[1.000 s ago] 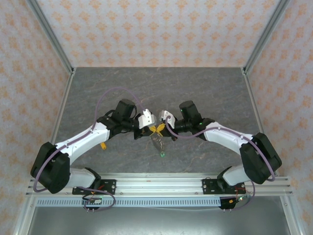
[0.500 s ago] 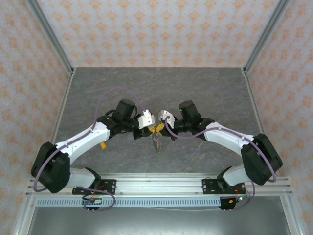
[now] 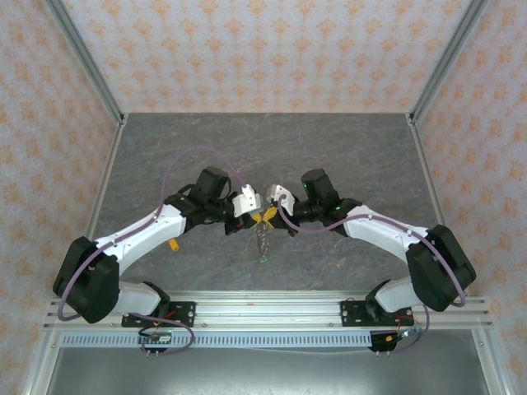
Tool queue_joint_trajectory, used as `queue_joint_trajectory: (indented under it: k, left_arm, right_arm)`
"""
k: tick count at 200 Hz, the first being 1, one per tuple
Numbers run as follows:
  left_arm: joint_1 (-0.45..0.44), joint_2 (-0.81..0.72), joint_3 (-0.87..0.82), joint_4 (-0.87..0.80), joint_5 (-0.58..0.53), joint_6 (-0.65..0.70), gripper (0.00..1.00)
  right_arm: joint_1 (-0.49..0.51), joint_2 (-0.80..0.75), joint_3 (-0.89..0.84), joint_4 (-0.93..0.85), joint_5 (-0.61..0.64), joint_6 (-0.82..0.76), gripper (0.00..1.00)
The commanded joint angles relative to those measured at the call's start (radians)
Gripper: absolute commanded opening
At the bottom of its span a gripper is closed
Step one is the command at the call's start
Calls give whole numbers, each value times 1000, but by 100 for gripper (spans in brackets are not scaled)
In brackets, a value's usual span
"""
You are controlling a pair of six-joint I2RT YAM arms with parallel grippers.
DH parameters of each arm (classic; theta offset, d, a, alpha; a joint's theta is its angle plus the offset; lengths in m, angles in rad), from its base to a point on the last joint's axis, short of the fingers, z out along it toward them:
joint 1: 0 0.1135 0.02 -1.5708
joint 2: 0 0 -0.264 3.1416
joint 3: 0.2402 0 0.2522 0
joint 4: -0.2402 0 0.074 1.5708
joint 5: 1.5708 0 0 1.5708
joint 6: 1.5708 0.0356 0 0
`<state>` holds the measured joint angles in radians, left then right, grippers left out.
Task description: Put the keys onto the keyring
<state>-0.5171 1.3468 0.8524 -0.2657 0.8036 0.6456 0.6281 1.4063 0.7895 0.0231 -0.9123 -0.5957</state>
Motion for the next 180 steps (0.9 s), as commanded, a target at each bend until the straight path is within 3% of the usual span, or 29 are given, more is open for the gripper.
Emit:
queue_joint_trajectory:
  k: [1,38,76,132,180]
  left_arm:
    - [-10,-9,12,10,11,-1,0]
    - [6,-37,-20,85,71,-48,0]
    - [35,-60,-75,249,145,-148,0]
    - [37,-61,-103,325,185,-190,0]
    - [40,-68,-113,357,182,-211,0]
  right_arm:
    - [13,-49,10,75,-13,5,0]
    - [-6,-49,-12,72,-19,16,6]
    - [-44,-4,-52,158,-141,75,12]
    - [-64,47,-74,251,-165,103,15]
    - [-75,52,-84,269,-154,99,2]
